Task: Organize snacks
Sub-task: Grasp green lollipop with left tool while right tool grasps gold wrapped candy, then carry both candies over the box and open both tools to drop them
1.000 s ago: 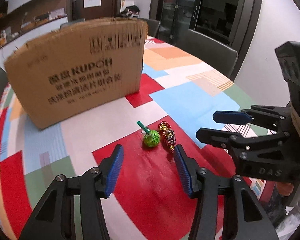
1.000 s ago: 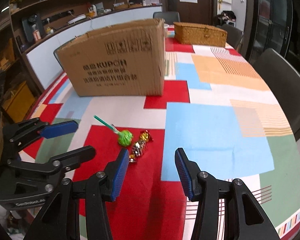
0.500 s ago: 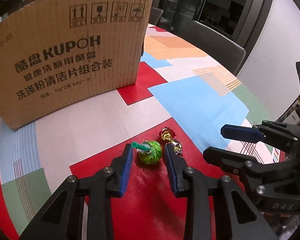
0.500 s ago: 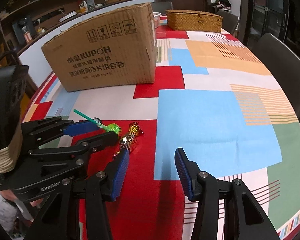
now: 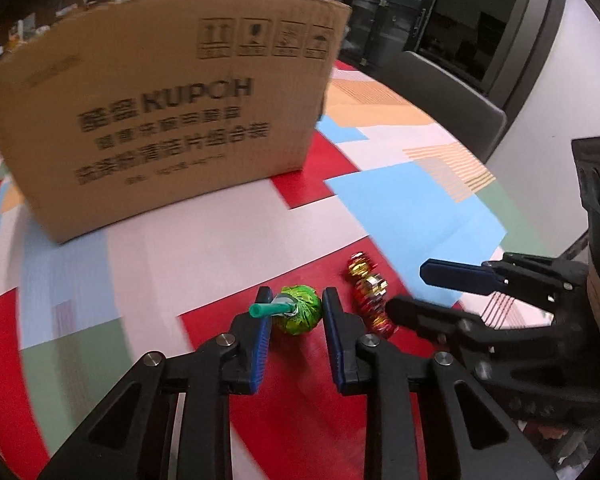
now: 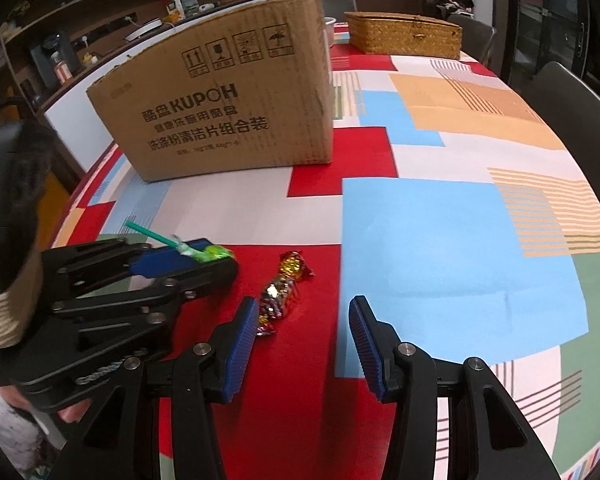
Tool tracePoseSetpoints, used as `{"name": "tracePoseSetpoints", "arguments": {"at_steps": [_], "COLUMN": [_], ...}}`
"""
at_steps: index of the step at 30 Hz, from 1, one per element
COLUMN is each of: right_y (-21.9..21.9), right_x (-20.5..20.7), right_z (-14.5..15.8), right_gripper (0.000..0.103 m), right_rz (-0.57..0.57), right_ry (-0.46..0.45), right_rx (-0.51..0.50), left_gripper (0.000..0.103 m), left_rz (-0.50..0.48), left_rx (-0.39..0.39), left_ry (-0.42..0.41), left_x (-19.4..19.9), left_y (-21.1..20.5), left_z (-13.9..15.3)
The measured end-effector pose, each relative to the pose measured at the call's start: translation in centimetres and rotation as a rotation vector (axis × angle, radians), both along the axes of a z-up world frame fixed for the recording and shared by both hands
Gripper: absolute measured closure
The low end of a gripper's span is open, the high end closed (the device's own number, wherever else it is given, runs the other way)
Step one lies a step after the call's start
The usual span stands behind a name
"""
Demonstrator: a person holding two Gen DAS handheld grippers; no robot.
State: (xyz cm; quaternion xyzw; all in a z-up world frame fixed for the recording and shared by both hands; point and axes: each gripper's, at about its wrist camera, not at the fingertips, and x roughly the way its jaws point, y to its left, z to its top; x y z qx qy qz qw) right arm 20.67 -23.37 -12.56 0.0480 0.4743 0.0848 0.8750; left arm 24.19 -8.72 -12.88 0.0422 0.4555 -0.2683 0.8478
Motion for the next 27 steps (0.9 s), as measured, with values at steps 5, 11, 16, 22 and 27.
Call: {"name": "tracePoseSetpoints", "arguments": {"at_steps": [5, 11, 16, 22, 27], "right_y": [1.1, 2.0, 2.4, 2.3, 2.6], "right_x": [0.8, 2.1, 2.3, 2.0, 1.4], "right_z": [-0.6, -1.6, -1.9, -1.4, 0.0], "right_gripper": [0.064, 0.074, 0.083, 0.083, 0.083], "right_rz": [0.021, 0.032, 0.033, 0.033, 0.039], "right_ry": [0.010, 0.039, 0.037, 0.030, -0.003], "right_rx": [-0.006, -0.012, -0.038, -0.030, -0.030], "left_gripper": [0.077, 0.077, 0.077, 0.077, 0.077], "left_rz": [0.039, 0.065, 0.074, 0.076, 0.087], "left_rx": [0.032, 0.026, 0.020, -0.011, -0.028], "left_ry": [-0.011, -0.004, -0.008, -0.036, -0.067], "left_x": [-0.9, -1.3, -1.5, -2.2, -3.0], "left_y": [1.4, 2.2, 2.2, 2.4, 2.7], "left_z": [0.2, 0.0, 0.2, 1.6, 3.0]}}
